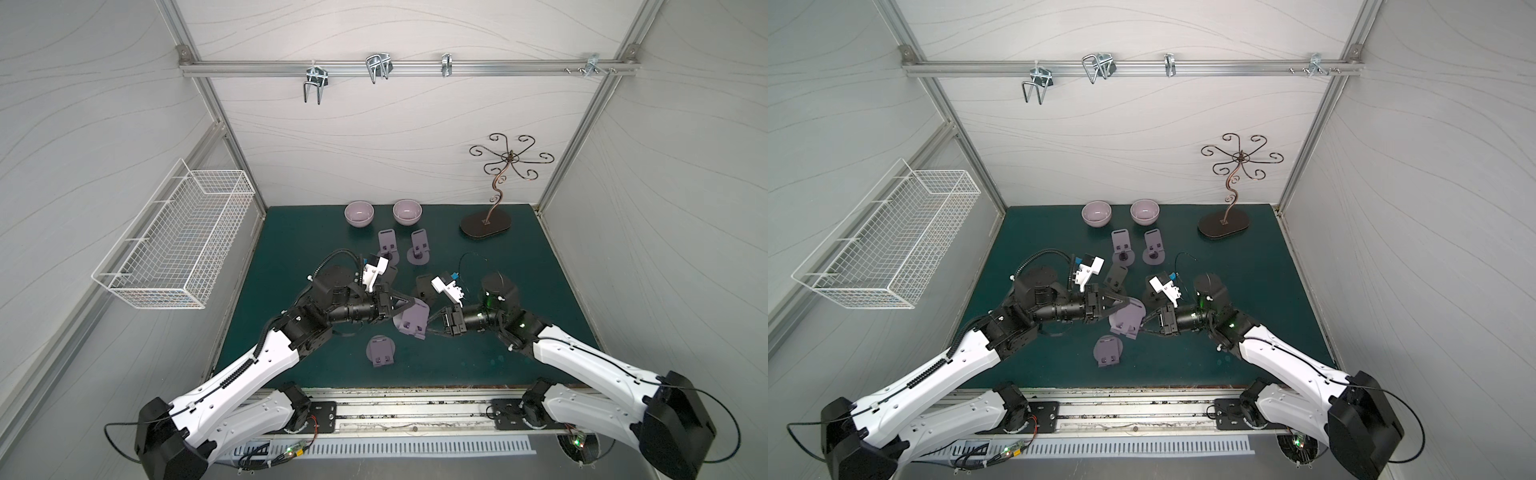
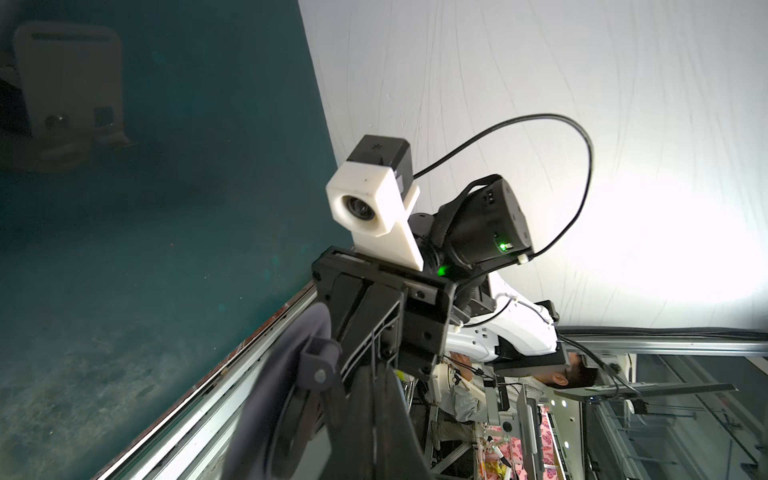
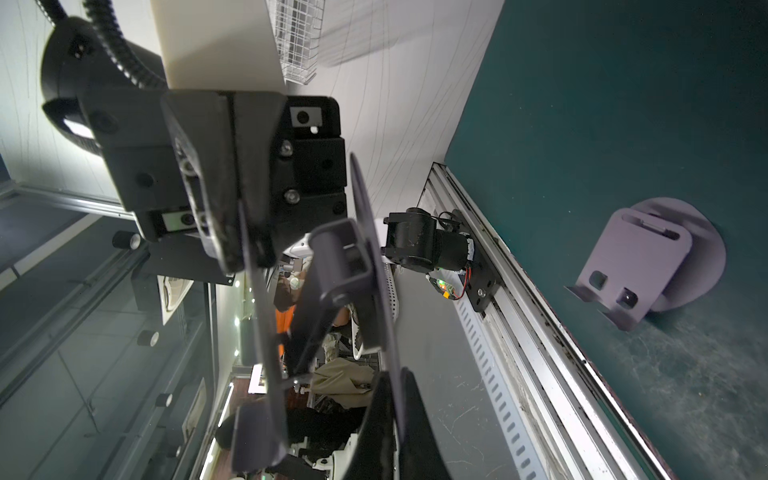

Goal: Open the phone stand

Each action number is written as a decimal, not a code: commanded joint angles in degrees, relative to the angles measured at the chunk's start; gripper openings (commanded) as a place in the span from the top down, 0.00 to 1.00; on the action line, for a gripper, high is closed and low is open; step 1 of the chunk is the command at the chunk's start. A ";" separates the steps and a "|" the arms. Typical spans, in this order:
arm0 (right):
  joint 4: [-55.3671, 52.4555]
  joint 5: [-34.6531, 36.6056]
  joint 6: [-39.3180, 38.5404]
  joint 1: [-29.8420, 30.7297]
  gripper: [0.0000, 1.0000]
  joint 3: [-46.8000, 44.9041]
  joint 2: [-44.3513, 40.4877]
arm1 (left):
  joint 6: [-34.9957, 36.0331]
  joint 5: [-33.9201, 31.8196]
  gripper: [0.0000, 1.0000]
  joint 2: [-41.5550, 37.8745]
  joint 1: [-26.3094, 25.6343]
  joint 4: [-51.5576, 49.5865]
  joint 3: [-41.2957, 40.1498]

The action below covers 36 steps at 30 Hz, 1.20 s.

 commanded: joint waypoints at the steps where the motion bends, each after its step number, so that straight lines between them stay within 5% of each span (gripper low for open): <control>1: -16.84 -2.65 -0.59 3.51 1.00 -4.29 5.65 | 1.22 -0.51 1.00 -3.23 2.11 31.49 13.33; 7: -13.69 -4.73 2.88 3.76 1.00 -4.02 7.48 | 8.25 -3.49 1.00 -4.60 2.66 30.52 15.46; 17: -10.78 -5.78 7.63 1.88 1.00 -5.44 4.91 | 9.87 -6.73 1.00 -7.43 3.01 29.08 15.16; 23: -11.85 -6.92 6.84 -2.07 1.00 -6.08 3.24 | 9.47 -3.64 1.00 -6.47 3.13 16.72 20.56; 30: -11.36 -8.49 6.58 -5.36 1.00 -5.67 4.58 | 5.91 -3.98 1.00 -7.97 3.14 25.11 14.77; 36: -10.68 -9.14 6.07 -5.34 1.00 -7.80 7.47 | 10.51 -2.42 1.00 -6.04 3.10 26.42 20.15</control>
